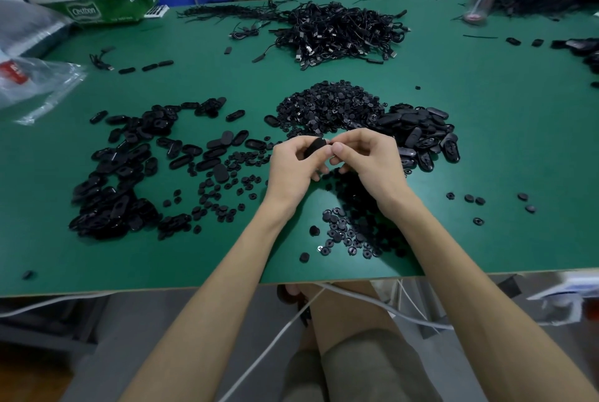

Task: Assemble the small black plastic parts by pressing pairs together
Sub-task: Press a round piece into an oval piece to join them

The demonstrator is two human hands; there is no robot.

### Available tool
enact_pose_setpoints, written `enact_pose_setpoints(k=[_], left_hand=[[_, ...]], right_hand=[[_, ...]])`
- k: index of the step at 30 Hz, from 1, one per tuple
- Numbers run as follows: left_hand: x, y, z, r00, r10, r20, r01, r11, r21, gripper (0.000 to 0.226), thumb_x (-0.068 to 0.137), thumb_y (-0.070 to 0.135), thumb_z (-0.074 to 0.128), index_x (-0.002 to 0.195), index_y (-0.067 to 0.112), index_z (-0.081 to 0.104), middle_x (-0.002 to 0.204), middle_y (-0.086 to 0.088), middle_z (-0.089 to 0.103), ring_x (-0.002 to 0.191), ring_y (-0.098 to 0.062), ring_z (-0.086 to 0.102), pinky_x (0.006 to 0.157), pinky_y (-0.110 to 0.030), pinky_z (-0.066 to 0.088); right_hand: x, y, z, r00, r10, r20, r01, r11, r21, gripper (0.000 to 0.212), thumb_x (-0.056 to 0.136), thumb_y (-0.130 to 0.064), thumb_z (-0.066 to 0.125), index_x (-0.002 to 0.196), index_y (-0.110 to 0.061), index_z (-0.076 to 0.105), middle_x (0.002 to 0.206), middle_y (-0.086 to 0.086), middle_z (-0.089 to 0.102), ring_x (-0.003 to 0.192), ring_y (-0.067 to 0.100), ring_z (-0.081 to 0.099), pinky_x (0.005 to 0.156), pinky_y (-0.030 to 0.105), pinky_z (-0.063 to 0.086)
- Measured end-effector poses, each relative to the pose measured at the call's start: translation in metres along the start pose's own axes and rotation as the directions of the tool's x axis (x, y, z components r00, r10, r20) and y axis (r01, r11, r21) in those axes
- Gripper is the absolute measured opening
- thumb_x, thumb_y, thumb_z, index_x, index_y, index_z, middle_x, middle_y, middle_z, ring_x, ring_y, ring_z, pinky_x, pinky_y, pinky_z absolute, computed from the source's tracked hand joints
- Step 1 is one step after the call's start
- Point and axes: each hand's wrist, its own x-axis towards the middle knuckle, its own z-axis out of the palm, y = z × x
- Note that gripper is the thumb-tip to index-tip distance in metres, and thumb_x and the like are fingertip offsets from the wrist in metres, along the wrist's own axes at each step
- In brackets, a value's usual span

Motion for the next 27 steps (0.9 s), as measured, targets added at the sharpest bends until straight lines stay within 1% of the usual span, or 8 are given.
enact_pose_setpoints(k=[3,6,8,10,12,15,22,27], left_hand=[[0.0005,0.0002,-0.0020,0.999,-0.014,-0.044,0.010,0.997,-0.079,0.012,0.091,0.017,0.078,0.102,0.012,0.079,0.089,-0.001,0.077,0.077,-0.010,0.069,0.062,-0.022,0.053],[0.0020,-0.0010,-0.0041,0.995,-0.026,-0.095,0.017,0.995,-0.095,0.015,0.088,0.026,0.082,0.102,0.023,0.082,0.104,-0.008,0.074,0.081,-0.007,0.060,0.066,-0.019,0.049],[0.0024,-0.0007,-0.0042,0.993,-0.027,-0.115,0.017,0.996,-0.089,0.015,0.087,0.030,0.082,0.101,0.022,0.083,0.097,-0.009,0.068,0.071,-0.004,0.052,0.064,-0.018,0.045],[0.0019,0.0005,-0.0036,0.993,-0.029,-0.110,0.017,0.995,-0.102,0.010,0.090,0.028,0.079,0.098,0.023,0.082,0.088,-0.004,0.065,0.066,-0.004,0.049,0.060,-0.019,0.044],[0.0011,0.0018,-0.0030,0.993,-0.033,-0.109,0.020,0.993,-0.115,0.007,0.094,0.023,0.076,0.100,0.022,0.080,0.085,-0.001,0.067,0.068,-0.007,0.052,0.060,-0.021,0.047],[0.0003,0.0021,-0.0023,0.991,-0.058,-0.120,0.040,0.987,-0.154,0.011,0.097,0.015,0.072,0.107,0.011,0.076,0.085,0.003,0.072,0.071,-0.012,0.063,0.063,-0.026,0.054],[-0.0005,0.0050,-0.0017,0.993,-0.051,-0.107,0.029,0.981,-0.194,0.011,0.098,0.013,0.070,0.106,0.005,0.071,0.098,-0.011,0.075,0.082,-0.024,0.077,0.061,-0.027,0.056],[-0.0015,0.0053,-0.0004,0.999,-0.042,-0.021,0.037,0.979,-0.199,0.013,0.102,0.016,0.064,0.103,0.007,0.072,0.093,-0.010,0.079,0.083,-0.026,0.078,0.062,-0.026,0.057]], right_hand=[[-0.0003,-0.0002,-0.0019,1.000,0.008,-0.021,-0.007,0.998,0.057,0.006,0.096,-0.005,0.069,0.095,-0.011,0.072,0.082,0.000,0.075,0.075,0.012,0.072,0.064,0.024,0.056],[-0.0010,-0.0012,-0.0025,1.000,0.020,-0.012,-0.019,0.995,0.094,0.007,0.096,-0.007,0.070,0.099,-0.013,0.073,0.088,0.002,0.077,0.080,0.014,0.072,0.066,0.025,0.056],[-0.0013,-0.0024,-0.0026,1.000,0.019,0.011,-0.021,0.992,0.124,0.009,0.096,-0.007,0.070,0.104,-0.011,0.074,0.094,0.003,0.078,0.082,0.015,0.073,0.067,0.026,0.056],[-0.0015,-0.0034,-0.0028,1.000,0.014,0.025,-0.017,0.990,0.138,0.012,0.095,-0.008,0.072,0.106,-0.010,0.074,0.097,0.004,0.079,0.083,0.016,0.072,0.069,0.026,0.056],[-0.0015,-0.0035,-0.0026,1.000,0.017,0.023,-0.020,0.990,0.137,0.013,0.093,-0.008,0.074,0.107,-0.010,0.075,0.096,0.005,0.079,0.083,0.016,0.072,0.069,0.026,0.055],[-0.0011,-0.0031,-0.0022,1.000,0.026,0.002,-0.026,0.990,0.139,0.016,0.091,-0.009,0.076,0.107,-0.007,0.074,0.094,0.007,0.080,0.082,0.014,0.073,0.067,0.023,0.054],[-0.0021,-0.0031,-0.0010,1.000,0.012,0.019,-0.014,0.991,0.131,0.009,0.090,-0.009,0.077,0.098,-0.013,0.075,0.091,0.005,0.080,0.080,0.013,0.074,0.065,0.022,0.053],[-0.0009,-0.0010,-0.0010,1.000,0.011,0.003,-0.011,0.991,0.135,0.009,0.091,-0.005,0.074,0.098,-0.009,0.075,0.087,0.004,0.078,0.079,0.016,0.074,0.064,0.026,0.056]])
